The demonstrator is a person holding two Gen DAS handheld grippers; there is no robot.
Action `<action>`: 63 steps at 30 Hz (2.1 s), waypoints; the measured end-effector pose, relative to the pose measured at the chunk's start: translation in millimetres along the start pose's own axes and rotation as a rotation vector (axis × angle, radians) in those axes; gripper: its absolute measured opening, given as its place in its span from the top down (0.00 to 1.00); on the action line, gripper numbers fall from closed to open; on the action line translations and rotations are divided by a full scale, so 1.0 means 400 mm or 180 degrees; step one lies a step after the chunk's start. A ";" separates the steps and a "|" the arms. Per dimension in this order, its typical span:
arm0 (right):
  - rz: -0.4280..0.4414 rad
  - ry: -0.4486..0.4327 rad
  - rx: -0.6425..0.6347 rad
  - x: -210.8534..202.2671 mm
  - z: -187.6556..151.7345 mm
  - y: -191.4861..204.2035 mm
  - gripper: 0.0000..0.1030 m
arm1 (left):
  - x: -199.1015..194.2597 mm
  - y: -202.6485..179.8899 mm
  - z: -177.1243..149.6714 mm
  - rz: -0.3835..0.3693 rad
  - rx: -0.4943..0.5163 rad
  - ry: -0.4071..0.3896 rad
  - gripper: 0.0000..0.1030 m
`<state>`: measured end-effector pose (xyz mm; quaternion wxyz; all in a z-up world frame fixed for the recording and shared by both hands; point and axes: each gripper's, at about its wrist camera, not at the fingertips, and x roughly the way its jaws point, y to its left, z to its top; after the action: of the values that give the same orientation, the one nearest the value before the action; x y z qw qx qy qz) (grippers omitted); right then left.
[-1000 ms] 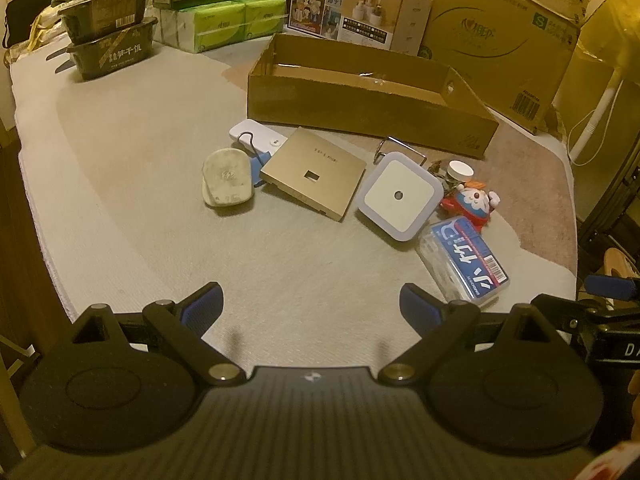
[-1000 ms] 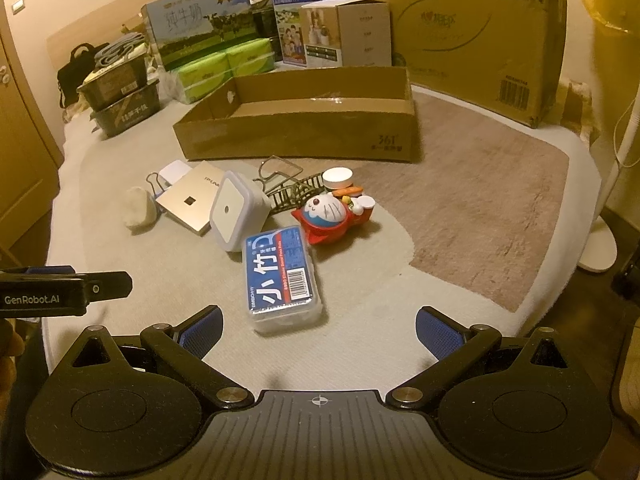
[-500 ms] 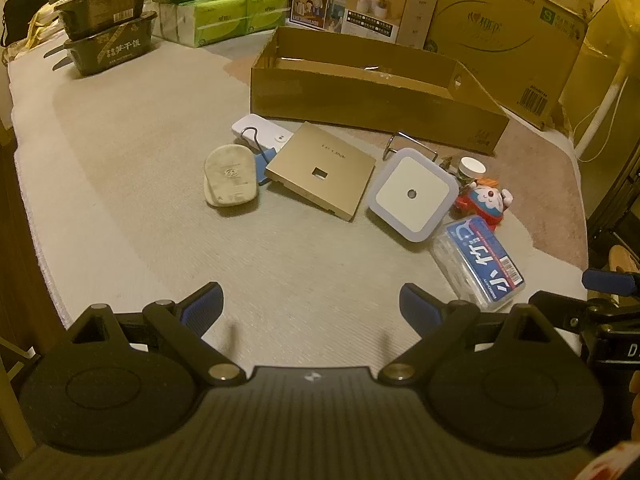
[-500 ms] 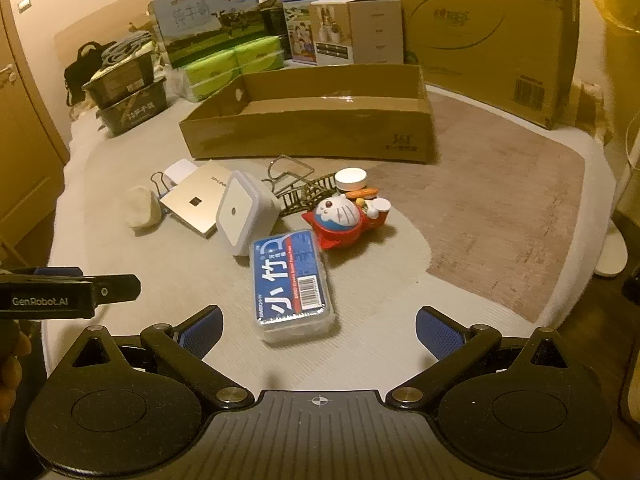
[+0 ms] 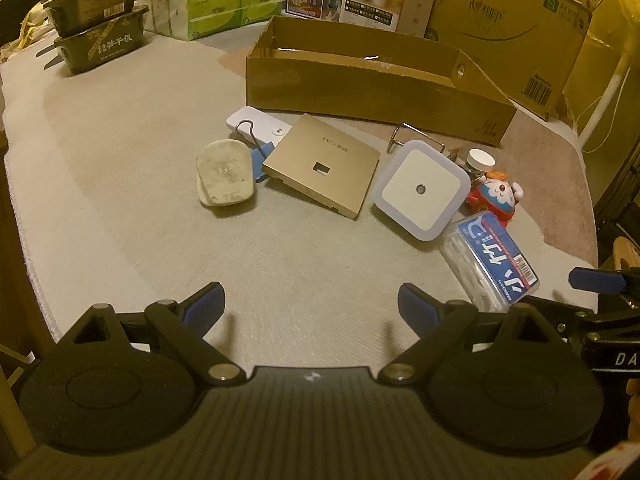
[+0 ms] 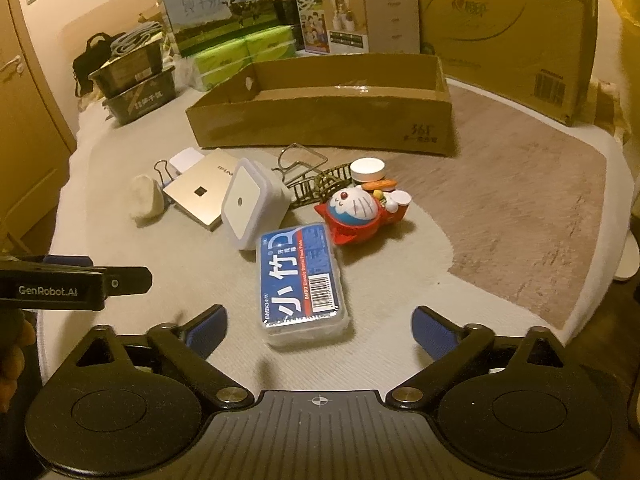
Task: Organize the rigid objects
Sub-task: 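Grasp the blue toothpick box with the right tool while the left tool grasps the white night-light, then carry the night-light with the left tool while the right tool carries the toothpick box into the cardboard box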
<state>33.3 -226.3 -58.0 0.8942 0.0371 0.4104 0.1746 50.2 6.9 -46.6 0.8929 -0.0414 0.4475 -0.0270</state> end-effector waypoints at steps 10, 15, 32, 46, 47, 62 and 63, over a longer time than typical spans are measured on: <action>0.0082 0.0041 -0.0130 0.039 0.005 0.015 0.16 | 0.026 0.011 0.008 -0.0054 0.0028 0.0017 0.12; 0.0098 0.0055 -0.0222 0.063 0.012 0.022 0.22 | 0.041 0.004 0.017 -0.0135 0.0150 -0.0028 0.12; 0.0151 0.0168 -0.0408 0.114 0.023 0.012 0.44 | 0.085 -0.037 0.049 -0.0481 0.0624 -0.0078 0.15; 0.0180 0.0119 -0.0413 0.075 -0.011 -0.053 0.44 | 0.120 -0.135 0.094 -0.0708 0.1391 -0.0306 0.16; 0.0182 0.0110 -0.0425 0.076 -0.011 -0.054 0.44 | 0.127 -0.138 0.099 -0.0722 0.1427 -0.0310 0.18; 0.0230 0.0130 -0.0470 0.089 0.004 -0.055 0.44 | 0.183 -0.177 0.132 -0.0824 0.1622 -0.0185 0.38; 0.0219 0.0129 -0.0465 0.088 0.003 -0.054 0.44 | 0.179 -0.177 0.131 -0.0819 0.1575 -0.0164 0.38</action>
<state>61.4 -234.2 -86.9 0.8795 -0.0176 0.4132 0.2355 134.2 -67.0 -65.7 0.8762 0.1207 0.3956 -0.2474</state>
